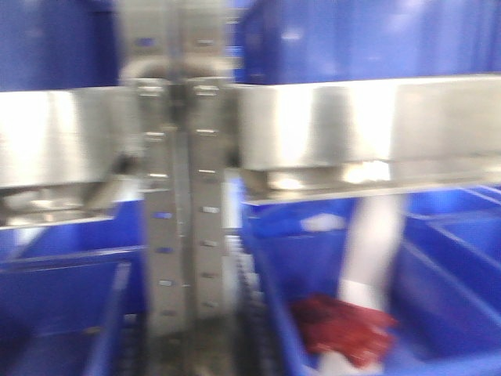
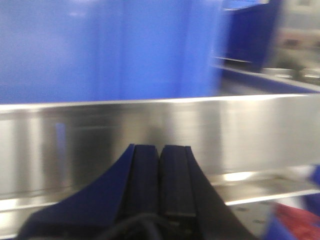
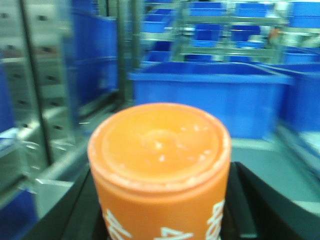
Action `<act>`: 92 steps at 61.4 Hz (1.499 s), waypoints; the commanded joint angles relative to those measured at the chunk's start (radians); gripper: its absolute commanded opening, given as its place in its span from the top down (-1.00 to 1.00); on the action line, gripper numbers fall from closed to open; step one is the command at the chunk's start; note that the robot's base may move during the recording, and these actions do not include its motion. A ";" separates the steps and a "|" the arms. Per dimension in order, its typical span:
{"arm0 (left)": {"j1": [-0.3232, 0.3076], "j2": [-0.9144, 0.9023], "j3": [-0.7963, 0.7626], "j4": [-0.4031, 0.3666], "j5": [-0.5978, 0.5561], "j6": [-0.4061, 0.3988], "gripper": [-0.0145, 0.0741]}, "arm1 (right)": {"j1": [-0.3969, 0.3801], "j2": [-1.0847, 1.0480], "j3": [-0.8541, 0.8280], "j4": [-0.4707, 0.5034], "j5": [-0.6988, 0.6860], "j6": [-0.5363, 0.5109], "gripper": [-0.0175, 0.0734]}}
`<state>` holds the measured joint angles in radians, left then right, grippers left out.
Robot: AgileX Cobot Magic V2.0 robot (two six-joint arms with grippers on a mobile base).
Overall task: Grab orange capacitor from left shelf to right conveyor
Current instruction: 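Drive the base across the room holding the capacitor in the right gripper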
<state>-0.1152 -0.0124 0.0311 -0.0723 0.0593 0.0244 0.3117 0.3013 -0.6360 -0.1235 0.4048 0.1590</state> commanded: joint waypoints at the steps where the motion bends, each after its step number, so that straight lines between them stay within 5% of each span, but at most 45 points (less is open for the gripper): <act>1: 0.005 -0.011 -0.005 -0.002 -0.084 0.000 0.96 | -0.001 0.008 -0.027 -0.004 -0.089 -0.002 0.37; 92: 0.008 -0.011 -0.005 -0.002 -0.084 0.000 0.96 | -0.001 0.008 -0.027 -0.004 -0.089 -0.002 0.37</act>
<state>-0.1081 -0.0124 0.0311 -0.0723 0.0593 0.0244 0.3117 0.2996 -0.6360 -0.1235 0.4055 0.1590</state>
